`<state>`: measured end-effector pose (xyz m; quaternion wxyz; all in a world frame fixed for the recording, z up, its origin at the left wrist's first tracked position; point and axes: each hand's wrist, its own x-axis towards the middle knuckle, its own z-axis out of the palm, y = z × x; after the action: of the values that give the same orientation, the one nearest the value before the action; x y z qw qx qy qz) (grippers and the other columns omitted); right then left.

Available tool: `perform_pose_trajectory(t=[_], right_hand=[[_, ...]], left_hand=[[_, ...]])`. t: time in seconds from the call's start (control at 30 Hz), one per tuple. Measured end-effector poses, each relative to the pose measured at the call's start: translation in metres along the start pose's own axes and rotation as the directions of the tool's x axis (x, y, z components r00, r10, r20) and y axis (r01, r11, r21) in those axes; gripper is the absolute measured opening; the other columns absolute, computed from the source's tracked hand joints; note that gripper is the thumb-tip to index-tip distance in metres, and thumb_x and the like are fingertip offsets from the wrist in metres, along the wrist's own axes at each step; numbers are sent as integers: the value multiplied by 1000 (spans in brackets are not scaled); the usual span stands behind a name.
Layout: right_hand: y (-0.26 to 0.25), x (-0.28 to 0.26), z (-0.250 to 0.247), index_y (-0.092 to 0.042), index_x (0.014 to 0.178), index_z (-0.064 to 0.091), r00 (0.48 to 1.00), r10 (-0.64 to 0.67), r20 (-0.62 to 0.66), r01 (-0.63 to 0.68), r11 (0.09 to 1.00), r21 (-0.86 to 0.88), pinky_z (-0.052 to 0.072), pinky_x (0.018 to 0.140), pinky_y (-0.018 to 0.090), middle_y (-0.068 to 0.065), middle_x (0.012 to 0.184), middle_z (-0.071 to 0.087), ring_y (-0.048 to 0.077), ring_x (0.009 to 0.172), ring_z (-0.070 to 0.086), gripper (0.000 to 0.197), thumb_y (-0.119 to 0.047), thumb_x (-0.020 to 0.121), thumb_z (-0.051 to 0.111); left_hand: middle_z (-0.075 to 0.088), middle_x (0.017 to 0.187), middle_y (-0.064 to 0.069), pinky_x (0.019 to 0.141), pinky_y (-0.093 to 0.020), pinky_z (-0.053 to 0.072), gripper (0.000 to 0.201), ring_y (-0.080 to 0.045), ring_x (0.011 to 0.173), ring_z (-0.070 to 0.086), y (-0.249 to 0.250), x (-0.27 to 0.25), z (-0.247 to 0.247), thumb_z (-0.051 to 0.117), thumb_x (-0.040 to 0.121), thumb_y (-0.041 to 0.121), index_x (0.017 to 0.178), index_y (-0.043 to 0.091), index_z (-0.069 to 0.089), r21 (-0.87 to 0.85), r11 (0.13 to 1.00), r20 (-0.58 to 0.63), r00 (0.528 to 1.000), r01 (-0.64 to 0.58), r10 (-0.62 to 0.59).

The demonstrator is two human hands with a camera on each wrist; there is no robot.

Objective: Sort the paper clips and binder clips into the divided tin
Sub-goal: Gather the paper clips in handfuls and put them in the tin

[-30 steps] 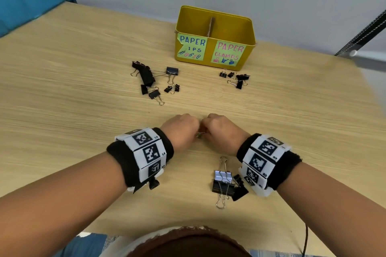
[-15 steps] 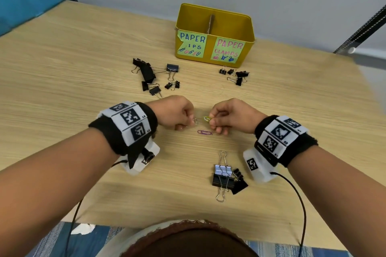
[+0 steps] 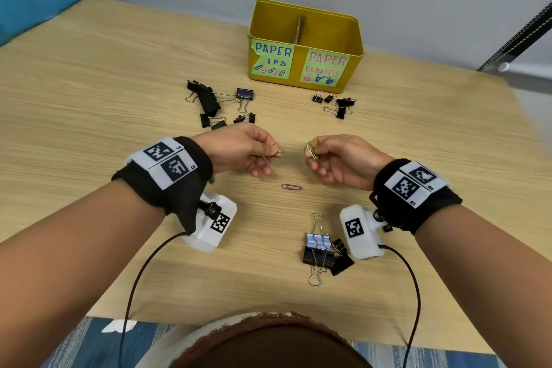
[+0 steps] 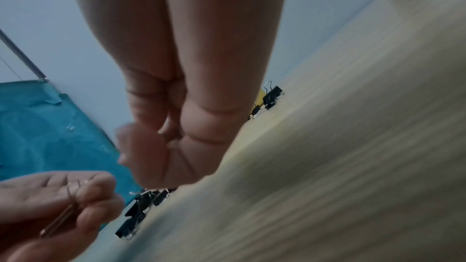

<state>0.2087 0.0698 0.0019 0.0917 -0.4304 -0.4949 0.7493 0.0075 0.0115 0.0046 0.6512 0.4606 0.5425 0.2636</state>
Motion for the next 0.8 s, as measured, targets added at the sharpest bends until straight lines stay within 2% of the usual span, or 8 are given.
perform_pose_trajectory(t=[0.13, 0.2, 0.3, 0.37, 0.43, 0.53, 0.63, 0.8], right_hand=[[-1, -1, 2, -13, 63, 47, 992, 124, 25, -122, 991, -60, 26, 34, 15, 1, 51, 45, 8, 38, 35, 43, -38, 95, 35], [0, -1, 5, -15, 61, 45, 996, 85, -2, -84, 981, -172, 22, 32, 14, -2, 51, 40, 5, 37, 29, 40, -36, 96, 42], [3, 0, 10, -14, 71, 57, 997, 19, -71, -44, 927, -373, 23, 36, 16, -3, 53, 36, 6, 41, 27, 32, -24, 97, 43], [3, -1, 16, -16, 76, 61, 991, -62, -115, -14, 829, -560, 28, 40, 19, -7, 54, 36, 9, 47, 30, 31, -30, 97, 43], [1, -1, 21, -15, 84, 64, 983, -147, -106, 14, 641, -768, 35, 47, 15, -12, 60, 46, 6, 57, 40, 25, -36, 91, 52], [2, -1, 30, -12, 94, 66, 990, -140, -37, 16, 360, -933, 30, 54, 14, -15, 65, 46, 2, 65, 43, 23, -29, 79, 70], [4, 2, 35, -7, 96, 67, 997, -71, -11, 9, 271, -963, 31, 55, 10, -13, 68, 48, 5, 69, 46, 21, -20, 80, 69], [-4, 5, 42, -10, 98, 57, 993, 116, 17, 7, 87, -996, 36, 69, 25, 1, 90, 51, 16, 86, 46, 16, -24, 92, 52]], left_hand=[[54, 66, -6, 38, -15, 40, 22, -6, 44, 56, 2, 0, -2, 41, 96, 2, 80, 7, 55, 20, 1000, -2, 1000, 5, -5], [49, 62, -4, 37, -15, 37, 23, -5, 41, 51, 1, 1, -2, 40, 96, 3, 80, 9, 56, 28, 1000, -27, 1000, 10, -10], [44, 60, -3, 36, -16, 34, 25, -6, 40, 46, -1, 2, -4, 39, 96, 2, 77, 10, 54, 22, 1000, -71, 997, 22, -20], [42, 60, -3, 36, -16, 32, 25, -7, 40, 44, -2, 3, -6, 39, 96, 3, 77, 11, 54, 22, 999, -96, 995, 34, -32], [41, 60, -2, 36, -16, 32, 25, -6, 39, 43, -4, 3, -7, 40, 96, 5, 76, 12, 53, 28, 999, -124, 991, 44, -40], [42, 59, -1, 36, -14, 33, 23, -2, 36, 43, -5, 4, -8, 44, 95, 6, 75, 13, 53, 58, 997, -169, 985, 42, -32], [44, 55, -2, 34, -13, 34, 22, 0, 32, 43, -4, 7, -11, 47, 94, 6, 74, 13, 54, 101, 994, -193, 981, 47, -27], [44, 56, -3, 33, -12, 34, 23, 1, 31, 43, -2, 14, -16, 47, 94, 6, 73, 14, 54, 147, 987, -205, 978, 65, -34]])
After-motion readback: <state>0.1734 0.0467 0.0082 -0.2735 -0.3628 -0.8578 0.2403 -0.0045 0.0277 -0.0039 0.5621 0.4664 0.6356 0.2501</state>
